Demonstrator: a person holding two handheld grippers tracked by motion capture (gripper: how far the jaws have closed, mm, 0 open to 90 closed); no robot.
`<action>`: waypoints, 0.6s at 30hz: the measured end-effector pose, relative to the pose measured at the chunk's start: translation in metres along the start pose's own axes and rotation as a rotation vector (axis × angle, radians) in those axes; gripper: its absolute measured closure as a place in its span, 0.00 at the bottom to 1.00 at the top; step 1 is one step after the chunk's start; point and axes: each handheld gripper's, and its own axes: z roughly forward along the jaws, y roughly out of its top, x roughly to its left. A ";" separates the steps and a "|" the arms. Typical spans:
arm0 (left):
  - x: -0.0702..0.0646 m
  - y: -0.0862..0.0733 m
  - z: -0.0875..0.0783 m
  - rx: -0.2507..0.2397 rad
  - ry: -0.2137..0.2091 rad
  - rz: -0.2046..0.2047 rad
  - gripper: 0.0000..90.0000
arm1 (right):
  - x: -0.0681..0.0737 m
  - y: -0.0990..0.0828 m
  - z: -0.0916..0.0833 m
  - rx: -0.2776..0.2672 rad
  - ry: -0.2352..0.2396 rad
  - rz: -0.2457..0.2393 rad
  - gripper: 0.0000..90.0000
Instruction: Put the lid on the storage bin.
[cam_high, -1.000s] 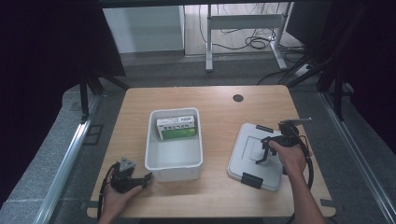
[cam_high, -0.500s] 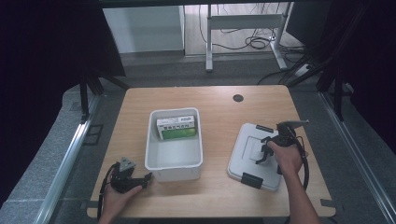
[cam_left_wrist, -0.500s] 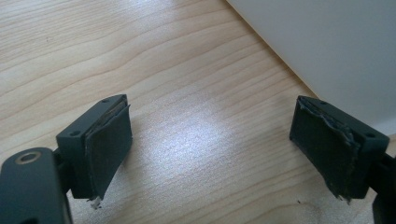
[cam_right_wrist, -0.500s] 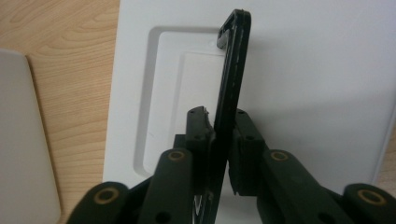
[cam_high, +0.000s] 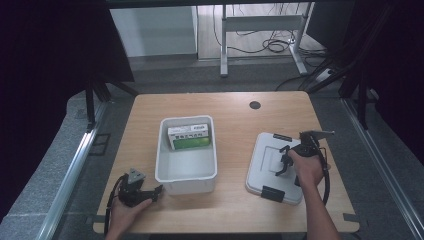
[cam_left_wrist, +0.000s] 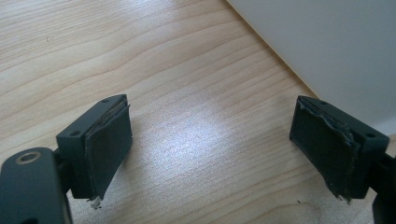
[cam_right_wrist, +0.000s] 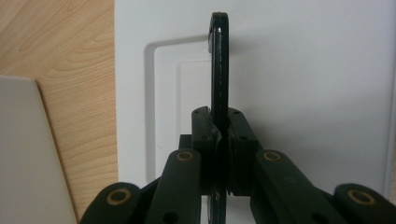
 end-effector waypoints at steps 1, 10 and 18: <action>0.000 0.000 0.000 0.000 0.000 0.000 0.14 | 0.000 0.000 -0.001 -0.004 0.000 -0.001 0.94; 0.000 0.000 0.000 0.000 0.000 0.000 0.14 | 0.005 0.002 -0.020 -0.012 0.026 -0.025 0.94; 0.000 0.000 0.000 0.000 0.000 0.000 0.14 | 0.006 0.000 -0.036 -0.031 0.076 -0.054 0.94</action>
